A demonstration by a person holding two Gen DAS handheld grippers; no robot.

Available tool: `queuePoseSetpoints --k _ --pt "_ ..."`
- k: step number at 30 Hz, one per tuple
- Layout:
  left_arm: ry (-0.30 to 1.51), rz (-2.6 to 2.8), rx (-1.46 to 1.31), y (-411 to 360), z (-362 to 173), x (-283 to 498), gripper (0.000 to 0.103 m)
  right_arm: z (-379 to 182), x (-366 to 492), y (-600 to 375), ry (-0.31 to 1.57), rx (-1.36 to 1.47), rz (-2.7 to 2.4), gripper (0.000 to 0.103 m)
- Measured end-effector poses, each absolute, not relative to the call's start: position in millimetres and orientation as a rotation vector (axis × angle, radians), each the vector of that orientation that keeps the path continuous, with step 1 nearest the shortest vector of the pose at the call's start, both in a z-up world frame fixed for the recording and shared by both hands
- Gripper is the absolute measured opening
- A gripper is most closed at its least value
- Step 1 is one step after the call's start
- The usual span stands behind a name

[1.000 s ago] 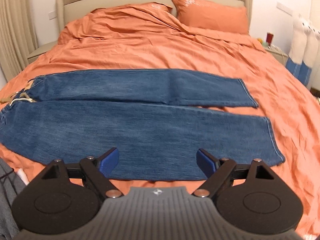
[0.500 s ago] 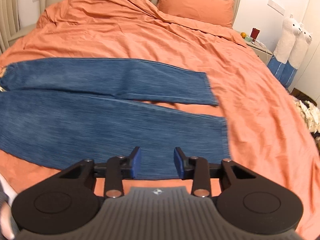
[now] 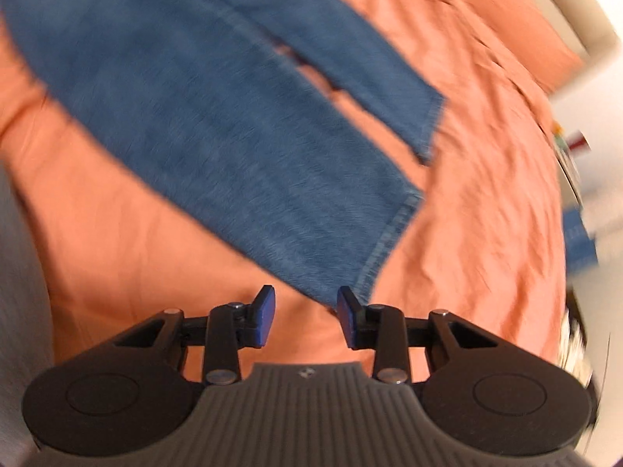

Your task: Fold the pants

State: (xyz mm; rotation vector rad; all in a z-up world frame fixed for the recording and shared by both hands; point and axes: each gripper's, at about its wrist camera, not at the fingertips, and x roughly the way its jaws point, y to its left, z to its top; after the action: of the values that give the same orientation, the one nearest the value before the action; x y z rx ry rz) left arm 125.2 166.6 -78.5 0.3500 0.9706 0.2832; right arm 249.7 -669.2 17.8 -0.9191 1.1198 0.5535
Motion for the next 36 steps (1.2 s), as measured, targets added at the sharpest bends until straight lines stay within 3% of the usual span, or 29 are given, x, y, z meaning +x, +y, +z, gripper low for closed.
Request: queuePoseSetpoints --k 7,9,12,21,31,36 --pt "0.997 0.366 0.333 161.2 -75.8 132.3 0.013 -22.4 238.3 -663.5 1.065 -1.036 0.680 0.029" --pt "1.001 0.382 0.324 161.8 -73.9 134.4 0.013 -32.5 235.0 -664.3 1.030 -1.084 0.671 0.012" --pt "0.997 0.400 0.317 160.6 -72.0 135.8 0.013 -28.9 237.1 -666.0 0.991 -1.071 0.622 0.000" --pt "0.940 0.448 0.256 166.4 -53.1 138.2 0.012 44.2 266.5 -666.8 0.774 -0.886 0.425 0.000" --pt "0.783 0.458 0.180 180.3 8.0 147.4 0.010 149.8 289.8 -651.8 0.553 -0.756 0.275 0.000" --pt "0.806 0.454 0.209 183.1 0.2 202.5 0.010 125.7 351.4 -629.6 0.634 -0.781 0.221 0.000"
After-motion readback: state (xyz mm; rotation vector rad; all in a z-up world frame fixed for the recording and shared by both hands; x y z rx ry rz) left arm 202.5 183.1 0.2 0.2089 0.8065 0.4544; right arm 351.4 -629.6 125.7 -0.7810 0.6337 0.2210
